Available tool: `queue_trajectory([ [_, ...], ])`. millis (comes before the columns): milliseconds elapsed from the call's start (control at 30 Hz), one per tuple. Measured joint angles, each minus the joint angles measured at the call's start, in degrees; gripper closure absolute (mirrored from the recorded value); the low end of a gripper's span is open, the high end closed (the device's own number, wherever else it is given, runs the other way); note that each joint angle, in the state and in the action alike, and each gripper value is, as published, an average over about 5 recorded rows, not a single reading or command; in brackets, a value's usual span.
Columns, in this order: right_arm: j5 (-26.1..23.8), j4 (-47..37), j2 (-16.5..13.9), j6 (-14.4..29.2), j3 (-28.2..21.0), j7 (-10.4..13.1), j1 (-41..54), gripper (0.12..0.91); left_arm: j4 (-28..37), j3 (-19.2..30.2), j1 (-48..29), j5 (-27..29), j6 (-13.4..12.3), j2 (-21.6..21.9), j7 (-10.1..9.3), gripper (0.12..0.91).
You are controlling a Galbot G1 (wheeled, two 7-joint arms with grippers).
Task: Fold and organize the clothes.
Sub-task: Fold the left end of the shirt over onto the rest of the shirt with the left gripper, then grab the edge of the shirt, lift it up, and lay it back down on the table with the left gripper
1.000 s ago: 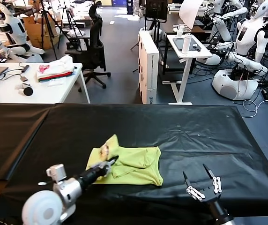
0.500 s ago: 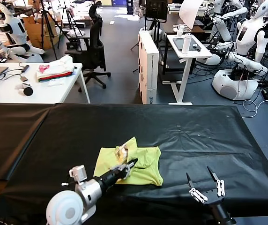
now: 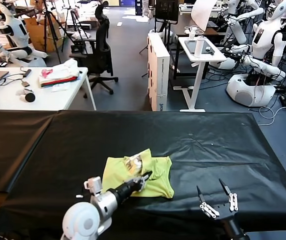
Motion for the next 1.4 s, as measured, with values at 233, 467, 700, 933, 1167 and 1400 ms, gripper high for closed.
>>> queue_trajectory([
  [233, -0.36, -1.02, -2.22, -0.01, -1.18, -0.16, 1.62, 0.118, 2.23, 1.84, -0.16, 2.96, 0.0, -3.79, 0.2, 0.319],
  [467, -0.81, -0.44, -4.28, -1.76, -3.58, -0.18, 3.26, 0.118, 2.75, 1.78, 0.25, 3.9, 0.0, -7.37, 0.16, 0.128],
  [700, 0.66, 0.86, -8.41, -7.76, -7.75, 0.72, 5.8, 0.118, -3.05, -1.25, 2.51, -2.61, 0.0, -7.99, -2.46, 0.123],
  [933, -3.93, 0.7, -14.6, -10.01, -15.1, -0.4, 10.59, 0.118, -10.84, -9.4, 3.48, -10.09, -0.01, -6.98, -4.49, 0.123],
  [1167, -9.25, -0.67, -20.61, -9.9, -21.17, -1.92, 14.76, 0.118, -13.47, -14.8, 5.38, -8.81, 0.0, -5.7, -4.55, 0.123],
  [1400, -12.9, -2.34, -21.91, -10.42, -24.28, -1.71, 18.65, 0.118, -14.86, -16.96, 6.58, -8.57, 0.01, -5.97, -4.49, 0.123],
])
